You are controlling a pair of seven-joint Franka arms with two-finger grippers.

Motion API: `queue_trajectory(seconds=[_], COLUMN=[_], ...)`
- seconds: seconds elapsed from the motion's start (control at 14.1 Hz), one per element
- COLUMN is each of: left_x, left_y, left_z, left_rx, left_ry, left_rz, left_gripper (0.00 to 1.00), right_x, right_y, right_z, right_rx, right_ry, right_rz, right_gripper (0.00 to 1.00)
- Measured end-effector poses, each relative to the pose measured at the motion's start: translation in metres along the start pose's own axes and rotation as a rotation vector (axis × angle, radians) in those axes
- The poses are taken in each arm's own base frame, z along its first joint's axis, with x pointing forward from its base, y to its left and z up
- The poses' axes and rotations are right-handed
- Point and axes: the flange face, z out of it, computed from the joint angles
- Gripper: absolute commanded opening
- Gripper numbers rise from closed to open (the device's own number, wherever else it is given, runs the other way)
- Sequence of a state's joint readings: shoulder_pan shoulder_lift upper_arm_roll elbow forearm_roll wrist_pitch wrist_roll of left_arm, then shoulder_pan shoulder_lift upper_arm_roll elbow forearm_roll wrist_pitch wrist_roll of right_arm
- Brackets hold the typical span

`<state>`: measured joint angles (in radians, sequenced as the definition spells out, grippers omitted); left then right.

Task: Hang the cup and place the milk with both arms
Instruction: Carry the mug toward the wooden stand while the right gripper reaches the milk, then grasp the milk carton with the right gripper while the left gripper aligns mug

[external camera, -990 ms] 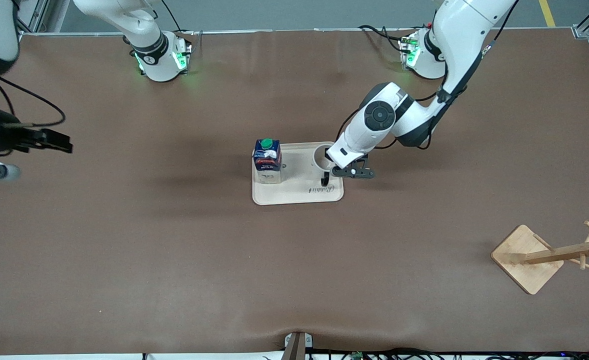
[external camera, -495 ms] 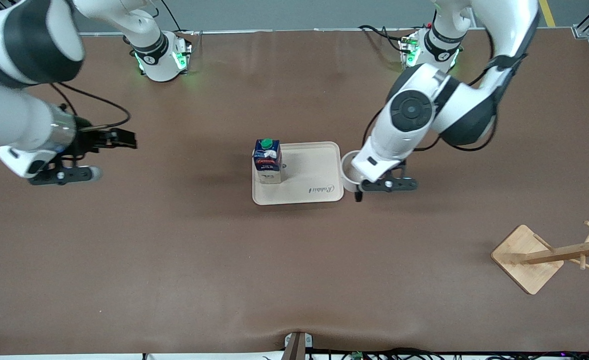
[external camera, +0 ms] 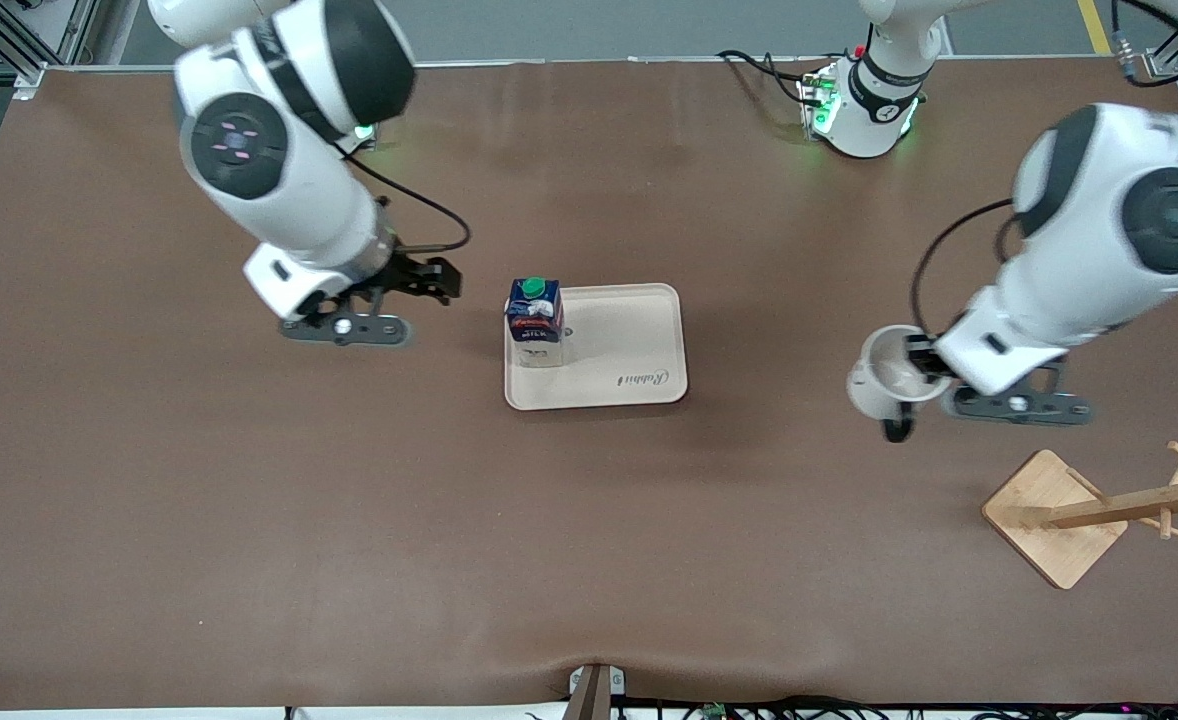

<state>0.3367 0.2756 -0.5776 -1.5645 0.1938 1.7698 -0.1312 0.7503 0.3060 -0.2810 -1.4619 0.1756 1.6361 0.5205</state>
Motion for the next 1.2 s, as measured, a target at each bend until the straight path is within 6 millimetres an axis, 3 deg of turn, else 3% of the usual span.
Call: queue_trajectory(seconds=[0.14,0.42,0.85,1.13,1.2], left_x=[0.0,-0.001,-0.001,0.002,0.002], left_y=[-0.045,-0.095,-0.17,-0.214,-0.225], left_z=[-0.011,-0.025,-0.012,-0.001,0.003], left_rx=[0.001,0.005,-0.006,-0.004,-0.005], left_ry=[0.016,0.043,0.065,0.11,0.117], left_rz=[0.023,0.113,0.321,0.446,0.46], left_gripper=[0.0,0.0,0.0,0.0,0.0], right_x=[-0.001,-0.019,-0.044,-0.058,-0.061], right_y=[-0.019,-0.053,-0.095,-0.114,-0.116], right_z=[0.027,0.071,0.111,0.15,0.159], right_rx=[-0.003,0.002,-0.006,-0.002,-0.001], right_ry=[0.017,0.047,0.068,0.095,0.102], right_rz=[-0.015,0.018,0.07,0.064,0.059], right_gripper=[1.0,1.0,1.0,0.99,0.58])
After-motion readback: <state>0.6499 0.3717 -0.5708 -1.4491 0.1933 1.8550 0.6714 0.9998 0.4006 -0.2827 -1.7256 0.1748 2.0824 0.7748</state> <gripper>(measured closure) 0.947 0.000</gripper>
